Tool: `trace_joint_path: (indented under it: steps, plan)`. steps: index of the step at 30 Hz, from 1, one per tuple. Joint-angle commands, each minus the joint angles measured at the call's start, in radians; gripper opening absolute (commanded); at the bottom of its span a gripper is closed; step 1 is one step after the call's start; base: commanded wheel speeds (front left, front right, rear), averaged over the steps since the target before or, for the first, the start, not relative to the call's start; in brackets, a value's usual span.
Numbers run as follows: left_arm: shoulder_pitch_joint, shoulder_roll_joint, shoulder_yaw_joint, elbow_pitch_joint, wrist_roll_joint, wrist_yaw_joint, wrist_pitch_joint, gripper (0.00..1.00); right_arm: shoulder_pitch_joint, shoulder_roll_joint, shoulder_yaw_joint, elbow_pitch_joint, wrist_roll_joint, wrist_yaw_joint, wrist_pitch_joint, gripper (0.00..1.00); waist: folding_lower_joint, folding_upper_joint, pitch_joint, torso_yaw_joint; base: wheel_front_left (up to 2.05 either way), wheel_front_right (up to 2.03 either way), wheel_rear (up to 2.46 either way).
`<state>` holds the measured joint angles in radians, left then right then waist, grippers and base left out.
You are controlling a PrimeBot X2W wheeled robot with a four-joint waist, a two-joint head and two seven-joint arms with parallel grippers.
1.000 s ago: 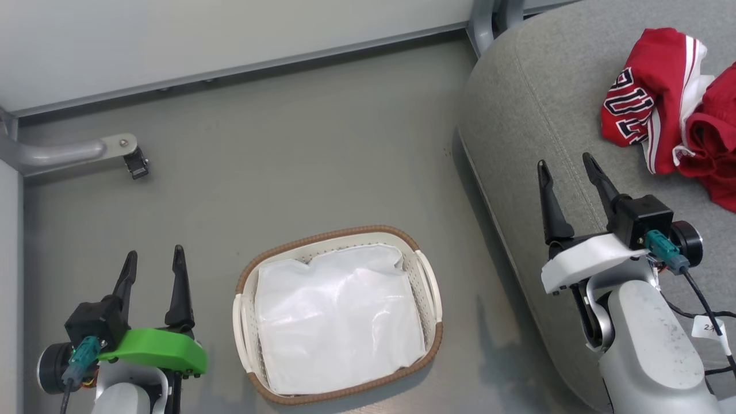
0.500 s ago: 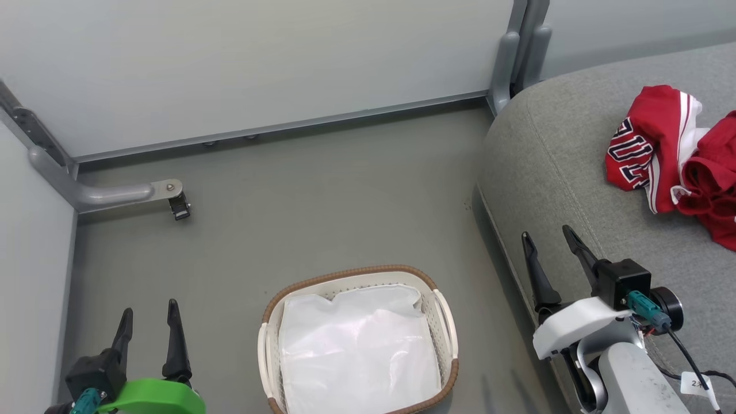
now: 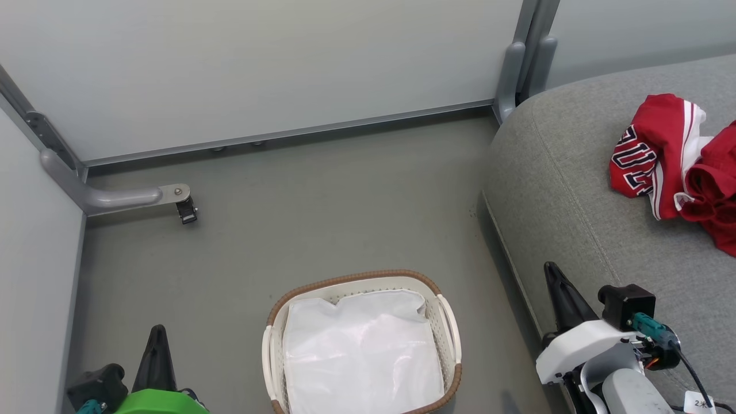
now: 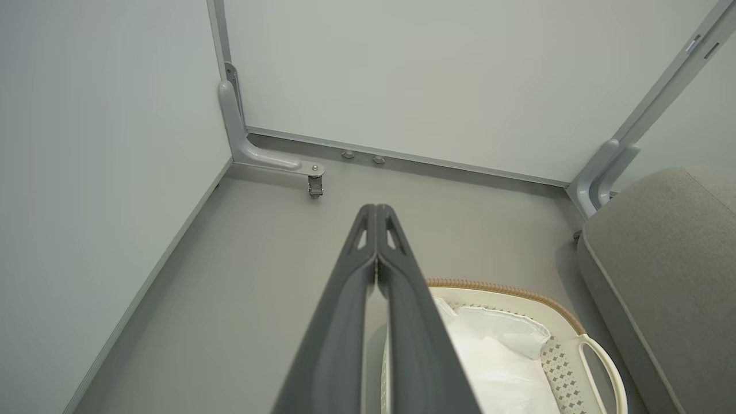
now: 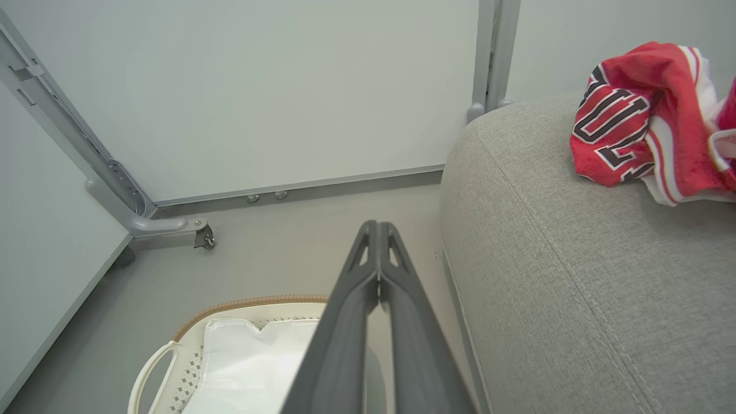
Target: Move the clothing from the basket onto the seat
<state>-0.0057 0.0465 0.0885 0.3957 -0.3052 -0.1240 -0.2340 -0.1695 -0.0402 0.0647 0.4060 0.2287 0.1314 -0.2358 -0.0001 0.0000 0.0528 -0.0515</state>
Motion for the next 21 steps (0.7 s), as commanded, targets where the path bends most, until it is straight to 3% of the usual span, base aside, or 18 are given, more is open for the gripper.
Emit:
trace_joint_path:
  steps: [1,21]
  plan:
    - [-0.015,0.005,0.005,-0.019,-0.048,-0.001,0.01,0.0,-0.011,-0.003,-0.01,-0.022,0.053,0.0,0.012,0.0,0.0001,0.0,-0.001,0.001,0.0,0.0,0.0]
    - [-0.038,0.006,0.007,-0.058,-0.374,-0.003,0.094,0.0,0.008,-0.005,-0.053,-0.062,0.397,0.0,0.098,0.0,0.0001,0.0,-0.009,0.009,0.0,0.0,0.0]
